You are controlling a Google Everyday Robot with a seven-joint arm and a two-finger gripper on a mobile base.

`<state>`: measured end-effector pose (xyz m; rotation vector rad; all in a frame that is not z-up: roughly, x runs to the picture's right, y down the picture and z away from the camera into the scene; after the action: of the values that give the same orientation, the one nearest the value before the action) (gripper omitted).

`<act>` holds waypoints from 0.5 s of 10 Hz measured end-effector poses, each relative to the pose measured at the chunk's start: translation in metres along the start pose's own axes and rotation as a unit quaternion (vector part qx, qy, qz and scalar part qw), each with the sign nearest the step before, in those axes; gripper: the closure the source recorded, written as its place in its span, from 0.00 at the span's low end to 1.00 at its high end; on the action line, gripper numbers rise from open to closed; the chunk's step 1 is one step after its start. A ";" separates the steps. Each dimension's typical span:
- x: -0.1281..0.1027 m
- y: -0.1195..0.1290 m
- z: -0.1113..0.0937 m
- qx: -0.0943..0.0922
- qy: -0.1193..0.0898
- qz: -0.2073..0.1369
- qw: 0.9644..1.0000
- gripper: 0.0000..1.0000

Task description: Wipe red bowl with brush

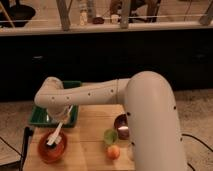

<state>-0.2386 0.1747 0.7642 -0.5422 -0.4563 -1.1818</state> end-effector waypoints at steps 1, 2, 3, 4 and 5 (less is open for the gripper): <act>-0.013 -0.011 0.002 0.001 -0.007 -0.017 1.000 1.00; -0.020 -0.012 0.004 -0.001 -0.011 -0.027 1.000 1.00; -0.026 -0.011 0.005 -0.003 -0.014 -0.033 0.999 1.00; -0.027 -0.004 0.007 -0.006 -0.017 -0.034 0.999 1.00; -0.025 0.007 0.008 -0.010 -0.017 -0.030 0.999 1.00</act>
<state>-0.2402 0.1999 0.7546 -0.5689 -0.4931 -1.2372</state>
